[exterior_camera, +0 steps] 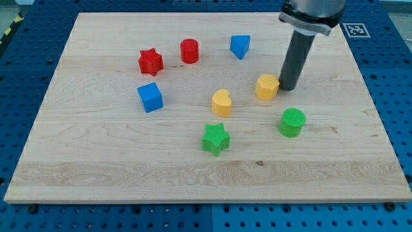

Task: Move the blue triangle above the blue cube

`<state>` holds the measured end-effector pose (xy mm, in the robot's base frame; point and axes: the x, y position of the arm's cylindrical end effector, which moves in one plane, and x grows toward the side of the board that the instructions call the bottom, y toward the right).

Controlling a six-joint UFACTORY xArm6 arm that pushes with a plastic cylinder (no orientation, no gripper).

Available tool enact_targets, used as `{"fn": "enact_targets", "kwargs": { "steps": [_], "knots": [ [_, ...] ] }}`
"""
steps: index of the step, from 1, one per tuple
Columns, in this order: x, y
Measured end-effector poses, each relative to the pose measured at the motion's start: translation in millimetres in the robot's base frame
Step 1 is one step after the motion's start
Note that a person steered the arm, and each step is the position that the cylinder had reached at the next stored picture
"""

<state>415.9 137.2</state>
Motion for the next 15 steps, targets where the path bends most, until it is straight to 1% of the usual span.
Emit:
{"fn": "enact_targets", "kwargs": {
  "steps": [2, 5, 6, 7, 8, 9, 10, 11, 12, 13, 14, 15],
  "knots": [
    [0, -44],
    [16, -64],
    [14, -59],
    [-19, -35],
    [-67, -31],
    [-107, -32],
    [-108, -35],
    [-112, -81],
    [-113, -92],
    [-145, -92],
    [-167, -104],
    [-153, -119]
  ]
}}
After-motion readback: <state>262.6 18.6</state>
